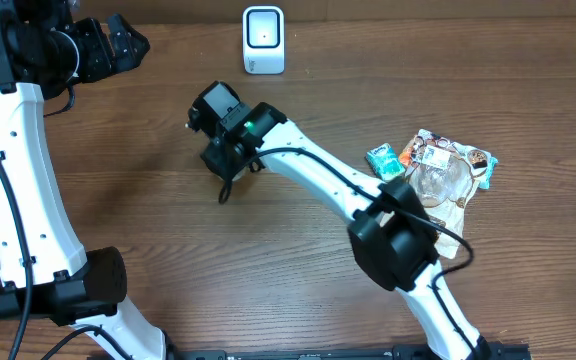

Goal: Scan the item barcode
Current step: 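Reach the right gripper to the green-lidded Knorr jar and grasp it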

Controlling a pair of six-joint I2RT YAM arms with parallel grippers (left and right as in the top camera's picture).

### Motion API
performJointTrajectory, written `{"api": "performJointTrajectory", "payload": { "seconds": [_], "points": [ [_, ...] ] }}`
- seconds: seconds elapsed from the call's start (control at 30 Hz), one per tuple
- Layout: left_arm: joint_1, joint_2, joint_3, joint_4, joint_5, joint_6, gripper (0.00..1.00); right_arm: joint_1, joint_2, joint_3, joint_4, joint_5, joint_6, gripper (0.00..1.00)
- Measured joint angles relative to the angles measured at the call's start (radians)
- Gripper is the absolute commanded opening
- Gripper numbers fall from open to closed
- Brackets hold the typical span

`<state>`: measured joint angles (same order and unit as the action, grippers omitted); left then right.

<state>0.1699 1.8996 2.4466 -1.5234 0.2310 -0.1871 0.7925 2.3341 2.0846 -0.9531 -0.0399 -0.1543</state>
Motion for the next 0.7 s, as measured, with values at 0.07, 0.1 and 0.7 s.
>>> {"api": "performJointTrajectory", "payload": {
  "seconds": [0.07,0.1,0.7],
  "points": [
    [0.0,0.0,0.0,0.0,0.0,0.0,1.0,0.0,-0.059,-0.003,-0.101,-0.031,-0.116,0.38],
    [0.0,0.0,0.0,0.0,0.0,0.0,1.0,-0.001,-0.097,-0.003,-0.153,-0.052,-0.18,0.37],
    [0.0,0.0,0.0,0.0,0.0,0.0,1.0,-0.091,-0.26,0.001,-0.45,-0.418,-0.915,0.64]
  ]
}}
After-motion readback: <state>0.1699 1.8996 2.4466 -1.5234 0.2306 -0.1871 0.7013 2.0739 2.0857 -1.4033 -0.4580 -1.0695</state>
